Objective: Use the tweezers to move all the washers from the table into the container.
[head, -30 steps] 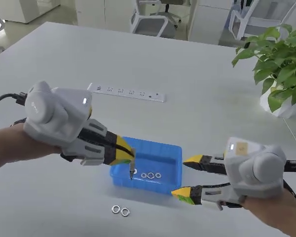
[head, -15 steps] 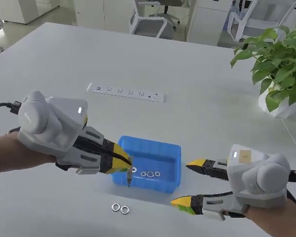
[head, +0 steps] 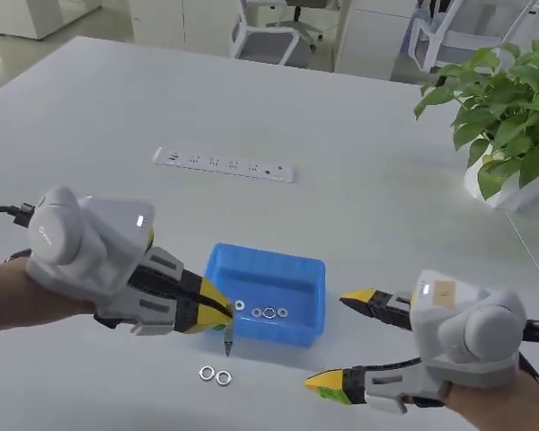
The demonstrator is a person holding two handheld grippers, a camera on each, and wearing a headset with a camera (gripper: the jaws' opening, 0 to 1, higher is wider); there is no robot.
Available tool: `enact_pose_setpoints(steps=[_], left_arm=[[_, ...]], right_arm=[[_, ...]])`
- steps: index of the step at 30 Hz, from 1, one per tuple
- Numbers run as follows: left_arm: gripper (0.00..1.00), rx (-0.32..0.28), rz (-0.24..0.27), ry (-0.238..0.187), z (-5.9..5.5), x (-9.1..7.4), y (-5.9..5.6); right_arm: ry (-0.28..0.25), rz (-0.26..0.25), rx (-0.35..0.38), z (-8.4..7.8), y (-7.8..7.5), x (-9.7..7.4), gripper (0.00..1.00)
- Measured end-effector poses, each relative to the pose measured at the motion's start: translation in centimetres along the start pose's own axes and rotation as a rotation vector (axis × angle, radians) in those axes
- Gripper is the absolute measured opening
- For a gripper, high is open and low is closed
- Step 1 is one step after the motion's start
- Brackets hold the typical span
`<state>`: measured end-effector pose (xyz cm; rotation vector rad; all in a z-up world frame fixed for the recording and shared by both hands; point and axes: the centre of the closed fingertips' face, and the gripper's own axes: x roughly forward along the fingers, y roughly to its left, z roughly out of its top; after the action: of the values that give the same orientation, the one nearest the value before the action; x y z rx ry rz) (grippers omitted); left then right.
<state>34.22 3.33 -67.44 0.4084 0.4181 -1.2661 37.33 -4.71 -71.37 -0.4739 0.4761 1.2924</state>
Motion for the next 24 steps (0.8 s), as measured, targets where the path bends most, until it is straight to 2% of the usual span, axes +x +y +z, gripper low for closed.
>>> enact_pose_setpoints(steps=[19,24], left_arm=[[0.06,-0.026,-0.026,0.006,-1.6,0.7,-1.3],[0.06,-0.03,-0.033,0.008,-1.9,0.9,-1.5]], right_arm=[[-0.022,-0.032,0.047,-0.6,0.3,0.2,0.96],[-0.015,-0.029,0.055,-0.9,0.4,0.3,0.98]])
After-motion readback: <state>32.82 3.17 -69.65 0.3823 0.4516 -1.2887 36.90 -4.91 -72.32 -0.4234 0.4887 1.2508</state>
